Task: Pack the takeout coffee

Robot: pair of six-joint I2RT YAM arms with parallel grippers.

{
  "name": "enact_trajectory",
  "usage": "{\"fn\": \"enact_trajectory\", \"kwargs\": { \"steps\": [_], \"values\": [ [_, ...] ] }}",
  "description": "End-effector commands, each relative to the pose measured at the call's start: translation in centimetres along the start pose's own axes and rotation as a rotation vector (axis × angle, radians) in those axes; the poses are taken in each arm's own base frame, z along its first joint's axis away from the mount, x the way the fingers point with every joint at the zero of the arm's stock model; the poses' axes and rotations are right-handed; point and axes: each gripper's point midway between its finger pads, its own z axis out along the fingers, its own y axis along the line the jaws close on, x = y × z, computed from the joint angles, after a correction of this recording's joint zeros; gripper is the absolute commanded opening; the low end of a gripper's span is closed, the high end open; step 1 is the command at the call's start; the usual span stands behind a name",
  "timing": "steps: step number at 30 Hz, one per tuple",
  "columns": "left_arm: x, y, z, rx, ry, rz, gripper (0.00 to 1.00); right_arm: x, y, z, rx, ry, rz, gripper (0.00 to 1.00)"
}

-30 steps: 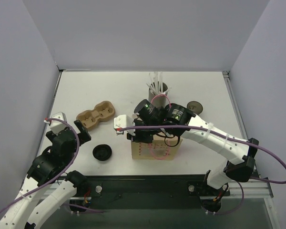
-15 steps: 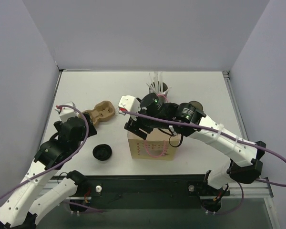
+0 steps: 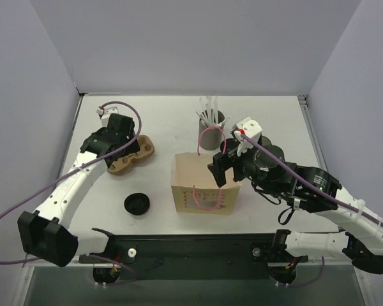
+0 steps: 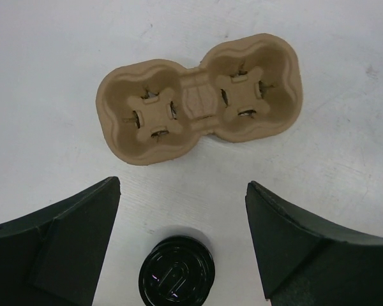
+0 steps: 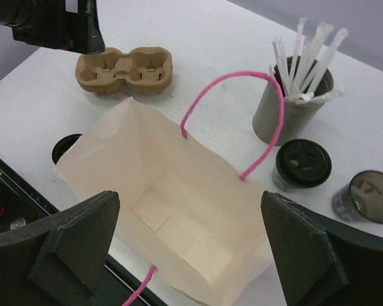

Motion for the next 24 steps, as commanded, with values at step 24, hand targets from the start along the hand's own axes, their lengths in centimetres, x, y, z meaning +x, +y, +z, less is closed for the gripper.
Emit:
{"fn": "enact_trajectory", "kwargs": {
  "steps": [24],
  "values": [
    [1.0,-2.2,13.8,-0.025,0.157,-0.043,0.73,5.7,-3.8,-2.4,0.125,-0.016,0.150,0.99]
  ]
}}
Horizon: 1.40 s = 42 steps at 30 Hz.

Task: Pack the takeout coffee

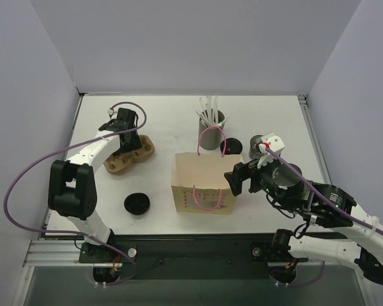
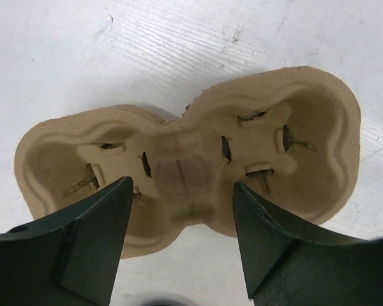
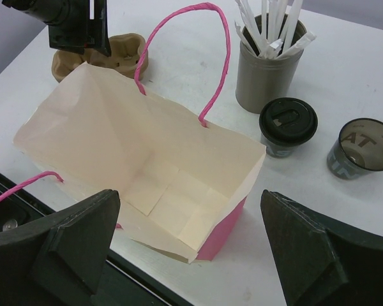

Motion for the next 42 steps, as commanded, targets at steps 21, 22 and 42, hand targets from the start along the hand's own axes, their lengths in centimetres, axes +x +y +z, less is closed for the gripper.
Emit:
{"fn": "enact_trajectory", "kwargs": {
  "steps": [21,22,42],
  "values": [
    [-1.9,-0.9,2.3,-0.050,0.003,0.021,0.55,0.2,0.8,1.5,0.004,0.025,-0.021,0.98],
    [-1.8,-0.8,2.2,-0.055,0.006,0.027,0.55,0.1,0.8,1.4,0.004,0.024,-0.024,0.98],
    [-3.1,-0.9,0.8,-0.020,0.003,0.154,0.60,0.5,0.4,0.9,-0.002,0.016,-0.018,0.98]
  ]
}}
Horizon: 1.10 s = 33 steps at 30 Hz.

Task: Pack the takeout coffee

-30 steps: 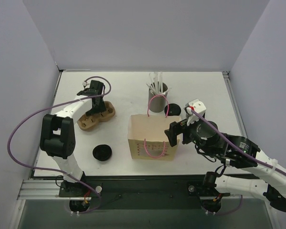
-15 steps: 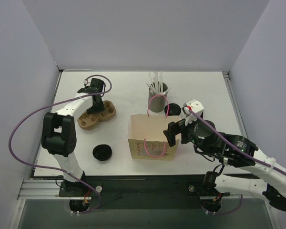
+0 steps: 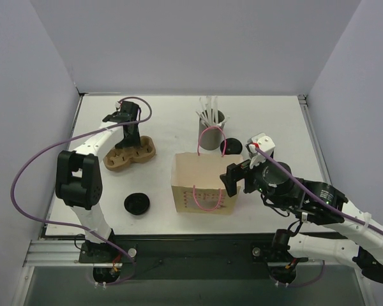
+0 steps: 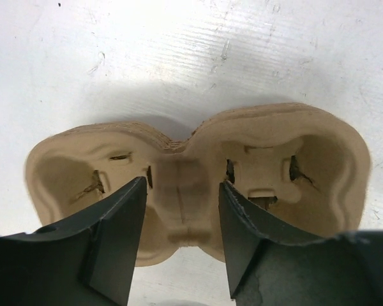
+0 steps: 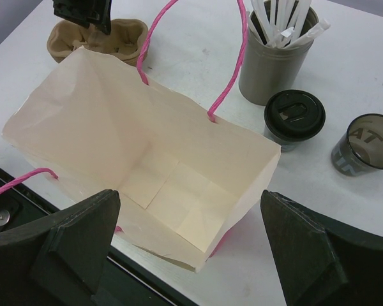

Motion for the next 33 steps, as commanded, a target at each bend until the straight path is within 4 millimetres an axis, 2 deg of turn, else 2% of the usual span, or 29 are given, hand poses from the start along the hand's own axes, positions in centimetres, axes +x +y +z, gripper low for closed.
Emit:
{"fn": "enact_trajectory", "kwargs": {
  "steps": [1,7,10,19,25,33],
  "values": [
    [-1.7,0.2,-1.0,0.000,-0.047,-0.016,0.61,-0.7,-0.3,-0.4,-0.001,-0.038,0.017,0.98],
    [-1.4,-0.1,-1.2,0.026,-0.053,-0.043,0.61,-0.7,-0.5,-0.5,0.001,-0.043,0.016,0.98],
    [-1.1,-0.1,-0.9,0.018,-0.043,-0.053,0.64,-0.7,-0.4,-0.5,-0.001,-0.041,0.015,0.98],
    [0.3,-0.2,0.7,-0.016,0.004,-0.074,0.63,-0.7,-0.4,-0.6,-0.002,-0.042,0.014,0.98],
    [0.3,-0.3,1.1,-0.020,-0.002,-0.074,0.58,-0.6,-0.5,-0.4,0.004,-0.038,0.007,0.98],
    [0.1,-0.1,0.7,-0.020,-0.006,-0.065,0.43,-0.5,-0.4,-0.3,0.003,-0.032,0.004,0.98]
  ]
}}
